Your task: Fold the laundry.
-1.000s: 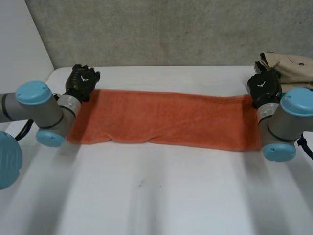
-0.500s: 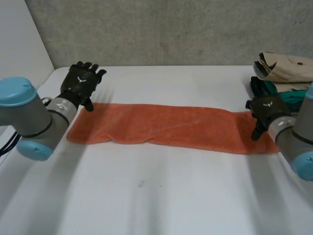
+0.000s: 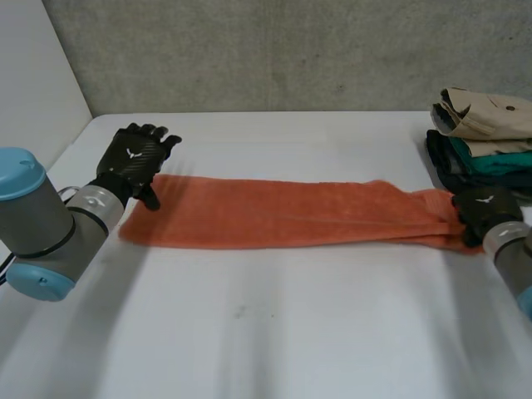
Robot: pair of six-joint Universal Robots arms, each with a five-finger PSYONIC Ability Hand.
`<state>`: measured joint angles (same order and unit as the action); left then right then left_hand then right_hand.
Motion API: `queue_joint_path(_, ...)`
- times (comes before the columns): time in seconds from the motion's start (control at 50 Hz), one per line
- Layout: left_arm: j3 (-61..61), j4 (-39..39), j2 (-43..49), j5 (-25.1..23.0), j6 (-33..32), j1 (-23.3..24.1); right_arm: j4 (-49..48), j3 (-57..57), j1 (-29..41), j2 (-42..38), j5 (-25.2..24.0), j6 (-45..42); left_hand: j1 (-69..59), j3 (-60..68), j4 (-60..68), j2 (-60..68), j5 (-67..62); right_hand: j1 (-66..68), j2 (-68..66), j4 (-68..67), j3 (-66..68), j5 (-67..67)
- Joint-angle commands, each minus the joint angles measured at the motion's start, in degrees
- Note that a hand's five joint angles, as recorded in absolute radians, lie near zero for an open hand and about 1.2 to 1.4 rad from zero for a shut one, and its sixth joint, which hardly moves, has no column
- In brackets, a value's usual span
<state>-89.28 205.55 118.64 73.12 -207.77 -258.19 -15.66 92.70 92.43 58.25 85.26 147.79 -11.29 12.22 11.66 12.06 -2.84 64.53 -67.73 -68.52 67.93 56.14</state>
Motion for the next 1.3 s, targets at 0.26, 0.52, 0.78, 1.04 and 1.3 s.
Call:
queue_joint_path(0.26,-6.61,-0.06,-9.04,-0.26,2.63,-2.49,-2.70,-2.52,-8.88,5.47,0.96,-28.80,1.29,-2.22,-1.66,-2.06,2.84,15.47,-12.27,-11.48,12.07,13.86)
queue_joint_path(0.52,-9.07,-0.06,-12.47,-0.34,7.03,-3.37,-16.77,-8.58,24.44,1.53,-13.88,-26.85,1.29,-2.22,-1.66,-2.06,2.84,15.47,-12.27,-11.48,12.07,13.86)
queue_joint_path(0.78,-10.74,0.03,-11.67,-0.26,7.20,-2.06,-12.73,-19.66,40.02,-18.35,-23.04,-27.29,1.29,-2.22,-1.66,-2.06,2.84,15.47,-12.27,-11.48,12.07,13.86)
queue_joint_path(1.04,-6.88,0.29,-11.41,-0.08,7.55,6.02,-10.01,-7.81,36.33,0.80,-4.58,-2.70,1.29,-2.22,-1.66,-2.06,2.84,-54.53,57.73,58.52,-57.93,-56.14)
queue_joint_path(1.3,2.43,0.47,3.52,0.97,7.91,17.98,-1.66,3.10,24.12,3.28,-1.60,5.85,1.29,-2.22,-1.66,-2.06,2.84,-44.56,47.76,48.54,-47.95,-46.17)
